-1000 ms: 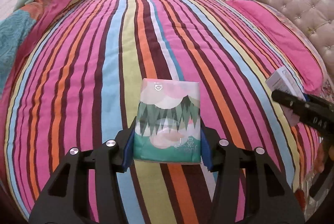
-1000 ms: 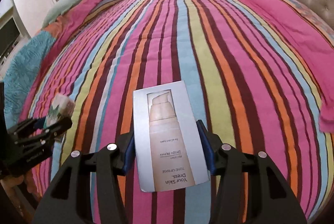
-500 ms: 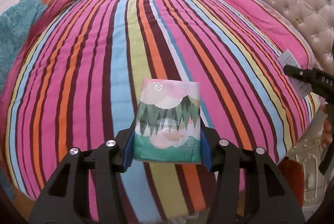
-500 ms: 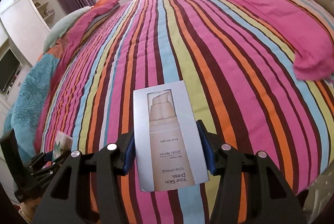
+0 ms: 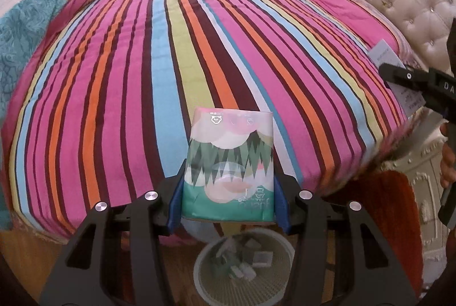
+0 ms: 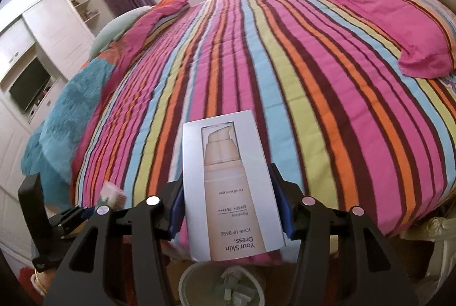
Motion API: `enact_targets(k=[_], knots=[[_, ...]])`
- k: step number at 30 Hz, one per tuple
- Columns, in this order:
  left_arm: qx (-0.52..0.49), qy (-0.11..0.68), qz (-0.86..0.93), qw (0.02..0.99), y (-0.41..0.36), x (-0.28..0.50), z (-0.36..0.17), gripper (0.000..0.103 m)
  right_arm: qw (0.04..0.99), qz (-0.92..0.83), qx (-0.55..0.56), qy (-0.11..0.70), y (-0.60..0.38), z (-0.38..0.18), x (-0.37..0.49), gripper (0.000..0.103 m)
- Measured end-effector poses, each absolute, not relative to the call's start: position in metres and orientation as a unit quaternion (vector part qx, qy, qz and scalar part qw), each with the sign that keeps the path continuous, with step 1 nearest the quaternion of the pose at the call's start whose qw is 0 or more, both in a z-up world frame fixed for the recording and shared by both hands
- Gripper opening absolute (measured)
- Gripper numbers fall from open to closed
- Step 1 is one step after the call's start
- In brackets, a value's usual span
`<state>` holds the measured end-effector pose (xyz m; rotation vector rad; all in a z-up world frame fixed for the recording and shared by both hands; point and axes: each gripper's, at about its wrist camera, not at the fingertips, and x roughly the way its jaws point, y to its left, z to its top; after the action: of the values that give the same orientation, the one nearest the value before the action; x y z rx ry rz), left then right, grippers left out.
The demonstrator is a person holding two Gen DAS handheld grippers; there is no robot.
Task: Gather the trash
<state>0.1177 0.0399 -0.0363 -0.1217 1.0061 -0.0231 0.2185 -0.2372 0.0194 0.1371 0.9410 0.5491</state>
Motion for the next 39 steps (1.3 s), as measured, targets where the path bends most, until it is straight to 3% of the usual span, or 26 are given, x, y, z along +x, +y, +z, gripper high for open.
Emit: enact_targets(k=[20, 39], knots=[[-0.054, 0.555, -0.048, 0.828, 0.017, 0.030, -0.099, 0.051, 0.777, 0.286, 0.053, 0.558, -0.205, -0.053, 0.126, 0.050], [-0.057, 0.652, -0.074, 0.753, 0.005, 0.026, -0.156, 0.051, 0.666, 0.254, 0.076, 0.697, -0.198, -0.137, 0.105, 0.050]])
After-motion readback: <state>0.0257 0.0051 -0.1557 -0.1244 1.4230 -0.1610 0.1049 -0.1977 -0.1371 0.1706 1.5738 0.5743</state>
